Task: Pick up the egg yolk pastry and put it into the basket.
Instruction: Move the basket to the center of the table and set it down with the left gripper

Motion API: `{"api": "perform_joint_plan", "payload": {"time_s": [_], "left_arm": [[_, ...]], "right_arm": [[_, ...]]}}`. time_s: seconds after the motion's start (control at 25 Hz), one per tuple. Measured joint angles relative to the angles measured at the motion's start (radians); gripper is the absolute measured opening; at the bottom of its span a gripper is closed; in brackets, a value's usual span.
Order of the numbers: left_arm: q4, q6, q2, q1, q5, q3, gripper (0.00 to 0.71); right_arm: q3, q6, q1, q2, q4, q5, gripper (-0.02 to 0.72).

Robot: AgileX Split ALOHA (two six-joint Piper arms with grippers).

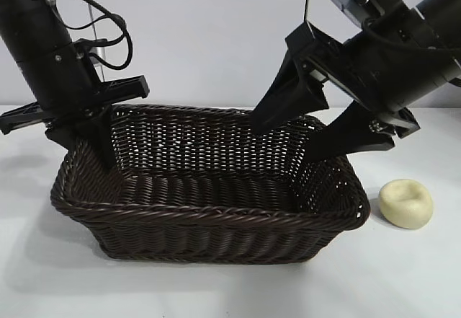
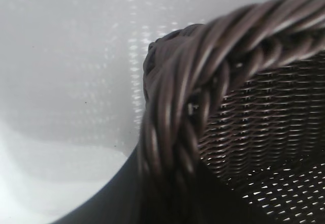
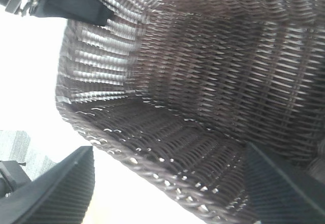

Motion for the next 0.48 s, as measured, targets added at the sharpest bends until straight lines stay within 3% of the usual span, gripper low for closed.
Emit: {"api": "perform_joint_plan", "payload": {"time_s": [0.08,0.16,0.48], "left_arm": [[0.009,0.001,-0.006,0.000,0.001,-0.014,0.583],[0.028,0.002,-0.017,0.000,0.016,-0.031,0.629],[0.147,0.003,-0.090,0.000,0.134,-0.133,0.657]], "right_arm": [[0.000,0.000,0.000,0.000,0.000,0.000,0.579],[0.000,0.000,0.000,0.000,0.000,-0.001,0.579],[0.000,0.000,0.000,0.000,0.000,-0.004,0.579]]}}
